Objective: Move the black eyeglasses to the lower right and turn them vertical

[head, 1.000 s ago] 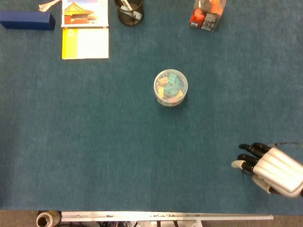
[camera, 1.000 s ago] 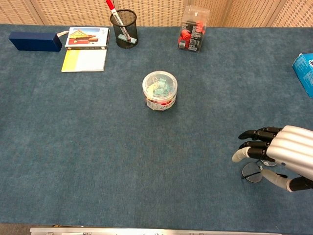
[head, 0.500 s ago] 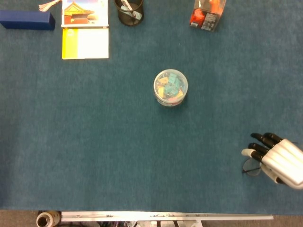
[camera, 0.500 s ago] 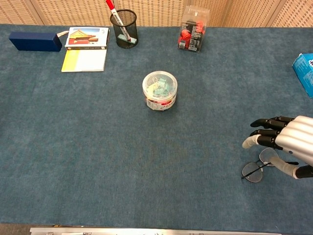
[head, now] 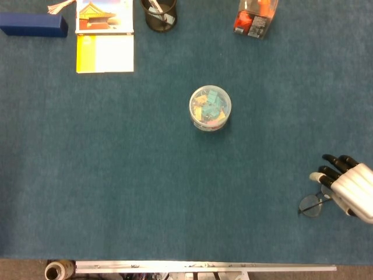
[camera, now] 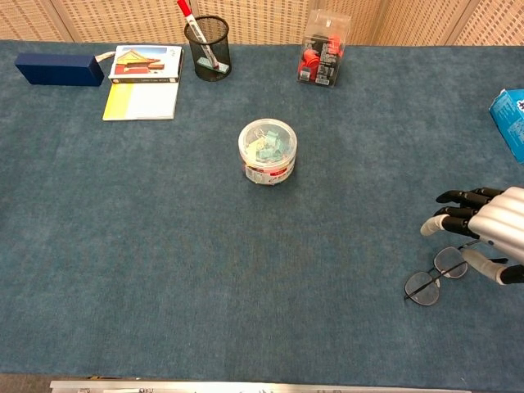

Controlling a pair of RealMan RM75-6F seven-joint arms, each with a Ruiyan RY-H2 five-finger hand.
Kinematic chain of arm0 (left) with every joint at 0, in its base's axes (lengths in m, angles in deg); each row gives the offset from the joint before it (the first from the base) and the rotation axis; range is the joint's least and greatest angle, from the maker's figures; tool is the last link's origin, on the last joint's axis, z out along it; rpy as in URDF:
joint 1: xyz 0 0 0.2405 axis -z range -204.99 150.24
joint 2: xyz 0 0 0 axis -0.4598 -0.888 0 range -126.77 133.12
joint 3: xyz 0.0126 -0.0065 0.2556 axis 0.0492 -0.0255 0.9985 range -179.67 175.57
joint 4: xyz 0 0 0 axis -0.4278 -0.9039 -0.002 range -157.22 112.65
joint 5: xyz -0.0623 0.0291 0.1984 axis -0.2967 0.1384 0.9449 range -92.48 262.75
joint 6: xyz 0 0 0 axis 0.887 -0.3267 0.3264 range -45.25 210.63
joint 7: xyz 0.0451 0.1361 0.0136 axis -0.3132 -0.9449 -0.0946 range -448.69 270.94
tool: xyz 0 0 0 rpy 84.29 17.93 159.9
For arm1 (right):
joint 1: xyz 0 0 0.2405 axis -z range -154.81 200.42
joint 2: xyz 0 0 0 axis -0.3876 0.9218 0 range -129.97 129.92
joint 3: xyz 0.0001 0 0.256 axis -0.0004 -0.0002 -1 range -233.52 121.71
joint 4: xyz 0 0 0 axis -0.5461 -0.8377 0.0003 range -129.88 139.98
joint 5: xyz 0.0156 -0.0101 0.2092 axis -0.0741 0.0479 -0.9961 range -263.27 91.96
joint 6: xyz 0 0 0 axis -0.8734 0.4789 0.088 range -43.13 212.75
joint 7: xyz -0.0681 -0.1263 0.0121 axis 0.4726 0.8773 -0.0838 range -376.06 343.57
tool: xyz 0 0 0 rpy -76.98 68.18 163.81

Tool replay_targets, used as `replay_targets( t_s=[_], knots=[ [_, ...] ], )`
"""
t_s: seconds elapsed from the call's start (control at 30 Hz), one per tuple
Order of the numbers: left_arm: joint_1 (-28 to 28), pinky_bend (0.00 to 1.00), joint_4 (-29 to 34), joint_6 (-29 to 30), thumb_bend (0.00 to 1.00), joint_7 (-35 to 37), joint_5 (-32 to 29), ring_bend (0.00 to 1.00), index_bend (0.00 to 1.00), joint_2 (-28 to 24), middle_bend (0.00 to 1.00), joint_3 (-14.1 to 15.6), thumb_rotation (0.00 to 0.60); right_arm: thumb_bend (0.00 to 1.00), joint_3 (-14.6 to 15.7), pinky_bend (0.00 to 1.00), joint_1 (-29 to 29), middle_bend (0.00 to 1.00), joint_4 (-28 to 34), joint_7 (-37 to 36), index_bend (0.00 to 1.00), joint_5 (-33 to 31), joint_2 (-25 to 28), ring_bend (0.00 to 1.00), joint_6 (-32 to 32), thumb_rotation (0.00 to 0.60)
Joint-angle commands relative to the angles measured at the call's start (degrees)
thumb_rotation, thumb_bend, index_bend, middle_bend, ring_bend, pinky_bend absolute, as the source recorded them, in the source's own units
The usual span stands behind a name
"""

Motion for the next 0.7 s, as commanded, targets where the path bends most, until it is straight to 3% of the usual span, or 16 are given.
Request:
replay_targets(
  t_s=[0.03, 0.7],
  knots=[
    [0.0, 0.53, 0.0, 0.0, 0.38, 0.0, 0.0, 0.40, 0.48, 0.0, 0.54, 0.0, 0.600, 0.50, -0.4, 0.25, 0.2, 0.31, -0.9, 0.8, 0.28, -1.1, -0.8, 0.14, 0.5, 0.600],
    [0.0, 0.53, -0.1, 0.0, 0.38, -0.1, 0.1, 0.40, 0.47, 0.1, 0.54, 0.1, 0.600, 0.51, -2.0, 0.25, -0.4, 0.31, -5.8, 6.0, 0.28, -6.1, -5.5, 0.14, 3.4, 0.600]
  ],
)
